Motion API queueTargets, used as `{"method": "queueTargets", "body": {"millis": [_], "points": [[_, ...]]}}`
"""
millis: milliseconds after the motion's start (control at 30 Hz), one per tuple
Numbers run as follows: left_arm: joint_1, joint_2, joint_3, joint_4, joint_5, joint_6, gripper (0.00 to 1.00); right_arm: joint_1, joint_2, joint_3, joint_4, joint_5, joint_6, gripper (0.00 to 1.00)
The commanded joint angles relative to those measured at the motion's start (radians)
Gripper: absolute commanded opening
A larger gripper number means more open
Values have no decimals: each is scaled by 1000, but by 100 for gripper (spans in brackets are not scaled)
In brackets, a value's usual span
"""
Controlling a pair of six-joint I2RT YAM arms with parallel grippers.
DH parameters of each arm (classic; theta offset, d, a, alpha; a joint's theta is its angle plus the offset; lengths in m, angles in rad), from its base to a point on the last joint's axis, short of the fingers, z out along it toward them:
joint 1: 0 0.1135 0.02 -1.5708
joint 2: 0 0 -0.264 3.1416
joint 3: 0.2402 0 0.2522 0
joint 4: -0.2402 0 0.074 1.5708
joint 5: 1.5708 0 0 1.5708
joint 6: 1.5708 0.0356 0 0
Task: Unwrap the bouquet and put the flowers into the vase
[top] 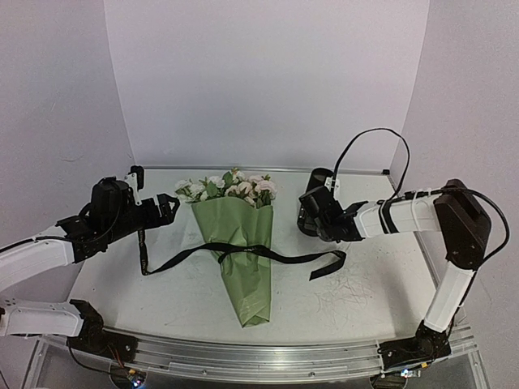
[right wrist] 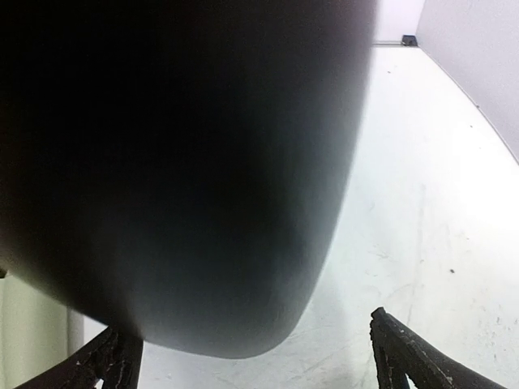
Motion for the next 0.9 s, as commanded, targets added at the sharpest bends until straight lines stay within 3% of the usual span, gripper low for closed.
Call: {"method": "queueTargets", "body": {"millis": [0,300,567,667,733,867], "points": [[-2,-11,-3,40,-6,3,100,-65,-64,-53,-80,52,18,98],[-2,1,-3,41,12,-5,100,-184,-94,-85,-82,-11,1,98],[-2,112,32,41,132,34,98,-185,-182,-143,-60,-96,-87,98],[-12,200,78,41,264,59,91,-141,-257,-208,-20,-152,-149,98],[-47,260,103,41,279,62,90,-52,-296,-230,-21,-123,-165,96],[-147,345,155,41,251,113,78,67,-300,-218,-68,-194,-123,78]]}}
